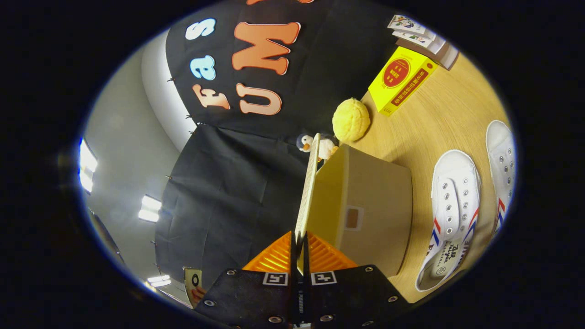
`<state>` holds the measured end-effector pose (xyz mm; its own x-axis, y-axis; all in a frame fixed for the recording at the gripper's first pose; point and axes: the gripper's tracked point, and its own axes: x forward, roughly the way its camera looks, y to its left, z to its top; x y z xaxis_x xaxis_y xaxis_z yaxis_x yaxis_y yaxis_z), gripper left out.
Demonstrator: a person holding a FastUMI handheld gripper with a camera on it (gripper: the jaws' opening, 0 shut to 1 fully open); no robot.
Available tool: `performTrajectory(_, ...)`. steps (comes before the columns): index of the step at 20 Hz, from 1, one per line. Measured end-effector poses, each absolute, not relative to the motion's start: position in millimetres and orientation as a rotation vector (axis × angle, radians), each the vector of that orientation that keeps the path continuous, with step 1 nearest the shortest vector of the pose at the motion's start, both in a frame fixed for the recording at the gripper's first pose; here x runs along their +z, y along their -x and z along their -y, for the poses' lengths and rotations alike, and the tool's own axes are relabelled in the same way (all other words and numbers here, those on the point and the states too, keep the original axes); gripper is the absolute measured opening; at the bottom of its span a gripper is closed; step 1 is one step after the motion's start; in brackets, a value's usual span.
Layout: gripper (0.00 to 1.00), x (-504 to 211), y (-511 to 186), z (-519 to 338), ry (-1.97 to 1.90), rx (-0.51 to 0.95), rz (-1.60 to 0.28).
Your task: Open the storage box then place both shoes into the box .Put the left shoe in first, then the right shoe, with the right side of both shoes facing outward in a uniform manner.
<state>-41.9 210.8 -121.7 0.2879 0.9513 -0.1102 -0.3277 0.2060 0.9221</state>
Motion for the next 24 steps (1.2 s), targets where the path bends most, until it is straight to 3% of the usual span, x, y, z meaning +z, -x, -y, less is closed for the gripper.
performTrajectory(12, 0.07, -18.7, 72.8, -338.5, -0.834, 1.161, -0.688)
performTrajectory(17, 0.08, -2.8, 85.2, -401.6, -0.7, 1.153, -0.655)
performTrajectory(20, 0.14, -7.4, 94.3, -432.1, -0.565, 1.157, -0.632)
performTrajectory(22, 0.22, -11.1, 93.5, -443.6, -0.52, 1.131, -0.611)
performTrajectory(24, 0.62, -13.0, 83.5, -446.1, -0.488, 1.075, -0.572)
